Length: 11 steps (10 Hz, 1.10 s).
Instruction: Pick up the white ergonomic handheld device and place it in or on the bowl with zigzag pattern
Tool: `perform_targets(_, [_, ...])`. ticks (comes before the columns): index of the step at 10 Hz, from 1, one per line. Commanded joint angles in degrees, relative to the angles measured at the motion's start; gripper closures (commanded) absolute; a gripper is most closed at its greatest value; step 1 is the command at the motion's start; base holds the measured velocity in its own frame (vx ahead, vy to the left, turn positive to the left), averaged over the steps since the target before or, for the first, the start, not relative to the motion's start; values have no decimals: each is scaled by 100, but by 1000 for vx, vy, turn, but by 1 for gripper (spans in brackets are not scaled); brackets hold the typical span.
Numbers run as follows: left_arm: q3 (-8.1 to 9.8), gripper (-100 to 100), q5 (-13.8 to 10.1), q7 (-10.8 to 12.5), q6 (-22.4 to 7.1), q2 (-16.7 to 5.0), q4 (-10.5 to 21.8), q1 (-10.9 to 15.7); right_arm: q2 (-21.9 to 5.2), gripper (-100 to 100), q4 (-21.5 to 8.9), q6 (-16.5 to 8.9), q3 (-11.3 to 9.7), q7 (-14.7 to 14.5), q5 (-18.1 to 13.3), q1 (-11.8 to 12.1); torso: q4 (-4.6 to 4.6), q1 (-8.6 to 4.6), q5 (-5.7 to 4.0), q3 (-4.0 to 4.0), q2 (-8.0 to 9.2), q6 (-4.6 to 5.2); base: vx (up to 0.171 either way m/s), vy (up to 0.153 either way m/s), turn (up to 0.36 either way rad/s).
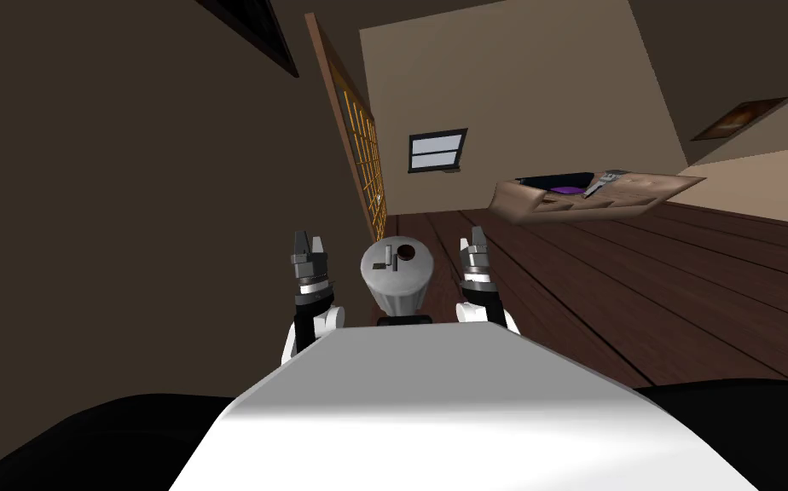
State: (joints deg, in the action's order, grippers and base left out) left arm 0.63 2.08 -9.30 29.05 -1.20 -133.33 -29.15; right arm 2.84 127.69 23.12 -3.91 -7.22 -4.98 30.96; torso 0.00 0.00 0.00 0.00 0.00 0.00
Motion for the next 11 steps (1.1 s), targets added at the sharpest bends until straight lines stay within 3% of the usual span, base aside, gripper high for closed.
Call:
perform_targets(1, [0, 0, 0, 0, 0, 0, 0, 0, -177, -100, -5, -32, 67, -41, 32, 2, 0, 0, 0, 0, 0, 0, -44, -15, 45])
perform_targets(5, [0, 0, 0, 0, 0, 0, 0, 1, -844, -100, -111, -273, 417, -282, 236, -9, 6, -26, -6, 16, 27, -1, -65, -53, 124])
perform_targets(6, [0, 0, 0, 0, 0, -1, 0, 1, -911, -100, -111, -273, 417, -282, 236, -9, 5, -28, -6, 13, 22, -1, -34, -49, 38])
perform_targets(8, [0, 0, 0, 0, 0, 0, 0, 1, -1279, -100, -269, -490, 661, -461, 403, -40, 3, -21, -5, 7, 12, -2, -31, -48, 181])
perform_targets(9, [0, 0, 0, 0, 0, -1, 0, 1, -1326, -100, -269, -490, 661, -461, 403, -40, 3, -26, -6, 6, 10, -2, -25, -43, 75])
perform_targets(11, [0, 0, 0, 0, 0, 0, 0, 1, -1711, -100, -519, -771, 930, -665, 610, -99, 2, -18, -4, 6, 10, -2, -47, -36, 224])
